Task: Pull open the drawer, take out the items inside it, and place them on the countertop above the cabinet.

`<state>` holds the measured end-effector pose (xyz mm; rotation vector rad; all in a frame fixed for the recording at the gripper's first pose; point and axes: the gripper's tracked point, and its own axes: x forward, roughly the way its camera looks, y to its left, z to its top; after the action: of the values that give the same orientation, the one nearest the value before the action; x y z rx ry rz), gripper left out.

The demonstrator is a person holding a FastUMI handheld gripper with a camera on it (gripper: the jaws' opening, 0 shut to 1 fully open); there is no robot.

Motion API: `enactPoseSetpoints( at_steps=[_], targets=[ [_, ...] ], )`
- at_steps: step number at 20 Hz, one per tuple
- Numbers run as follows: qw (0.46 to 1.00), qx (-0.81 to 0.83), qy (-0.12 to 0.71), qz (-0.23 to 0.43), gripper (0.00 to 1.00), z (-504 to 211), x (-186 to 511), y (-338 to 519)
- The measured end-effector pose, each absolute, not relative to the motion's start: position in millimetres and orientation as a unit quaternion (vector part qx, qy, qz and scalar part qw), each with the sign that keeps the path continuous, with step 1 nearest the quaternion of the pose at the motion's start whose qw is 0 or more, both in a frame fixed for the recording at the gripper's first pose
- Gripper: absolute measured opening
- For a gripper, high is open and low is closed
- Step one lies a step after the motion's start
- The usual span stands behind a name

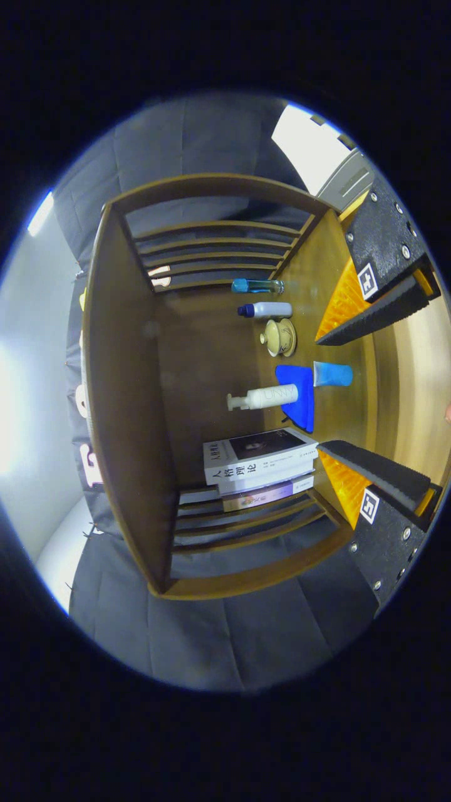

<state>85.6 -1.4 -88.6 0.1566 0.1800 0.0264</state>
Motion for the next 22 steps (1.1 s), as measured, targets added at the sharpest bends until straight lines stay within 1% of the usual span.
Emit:
enactPoseSetpoints(
  at_steps=[4,8,16,22],
  targets=[
    [0.997,0.043,0.062,0.005,0.94,-89.2,44.0,-9.9],
    [0.997,0.052,0.053,0.02,0.94,-106.4,13.3,5.0],
    [0.996,0.027,0.07,0.05,0.94,-163.9,-43.0,31.3],
    [0.996,0.017,0.083,0.033,0.94,-198.4,-67.0,23.9]
  ],
)
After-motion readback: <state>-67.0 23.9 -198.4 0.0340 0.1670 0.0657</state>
